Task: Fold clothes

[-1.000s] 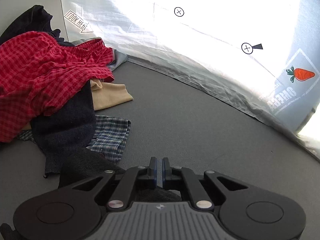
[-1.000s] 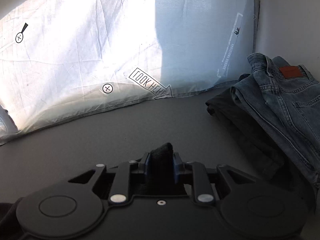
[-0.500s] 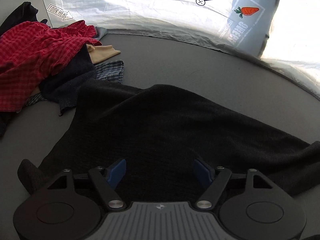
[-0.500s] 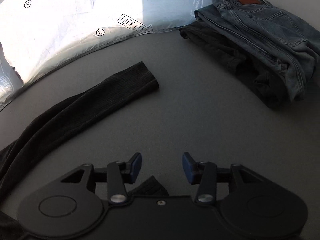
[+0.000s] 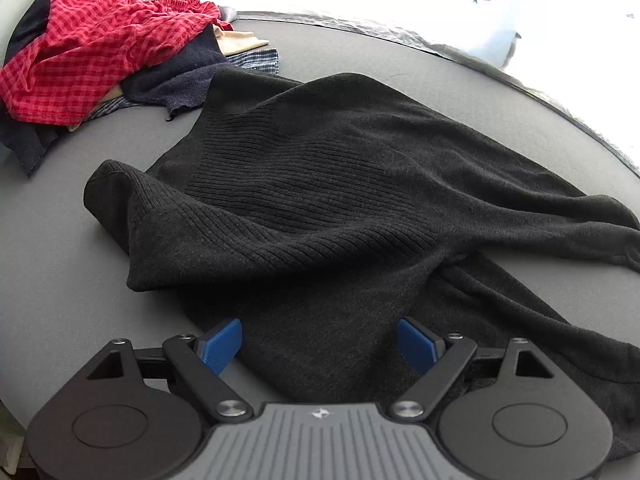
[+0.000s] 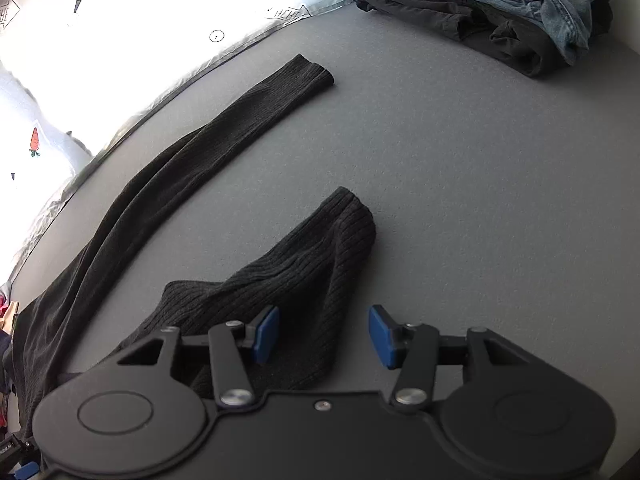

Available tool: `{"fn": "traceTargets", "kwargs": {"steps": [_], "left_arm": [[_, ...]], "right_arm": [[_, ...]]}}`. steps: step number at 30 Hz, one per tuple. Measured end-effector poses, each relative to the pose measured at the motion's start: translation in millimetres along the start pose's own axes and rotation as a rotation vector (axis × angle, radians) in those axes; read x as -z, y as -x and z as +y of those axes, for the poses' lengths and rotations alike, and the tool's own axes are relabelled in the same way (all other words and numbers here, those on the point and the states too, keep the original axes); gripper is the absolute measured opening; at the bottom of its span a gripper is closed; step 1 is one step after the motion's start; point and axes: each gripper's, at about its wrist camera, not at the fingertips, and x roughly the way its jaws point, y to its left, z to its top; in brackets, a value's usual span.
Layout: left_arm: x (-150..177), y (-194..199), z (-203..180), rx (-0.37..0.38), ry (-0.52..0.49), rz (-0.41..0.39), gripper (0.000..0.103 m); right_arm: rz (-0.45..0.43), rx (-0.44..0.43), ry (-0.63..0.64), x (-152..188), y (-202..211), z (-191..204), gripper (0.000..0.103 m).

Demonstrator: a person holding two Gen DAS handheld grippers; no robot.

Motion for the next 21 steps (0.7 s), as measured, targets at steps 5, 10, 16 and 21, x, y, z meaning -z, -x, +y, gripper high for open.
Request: {"fn": "traceTargets", "kwargs": {"steps": [5, 10, 16, 21], "left_arm": [[0, 4, 33, -0.004, 0.105, -0.021, 0.086], [-6, -2, 81, -0.005, 0.284, -0.033, 0.086], [-26, -21, 125, -0.026, 0.443, -0.057, 0.08], [-40, -32, 142, -0.002, 0.513, -0.094, 0.035]], "right_arm": [[-0.005, -0.014, -0.055, 8, 1, -2, 0.052], [-0.025, -0.02, -0.071, 14, 1, 4, 0.044], [-0.075, 0.007, -0.056, 17, 4, 14, 0.006], [-0.205, 0.094, -0.025, 12, 35, 19, 0.005]]}}
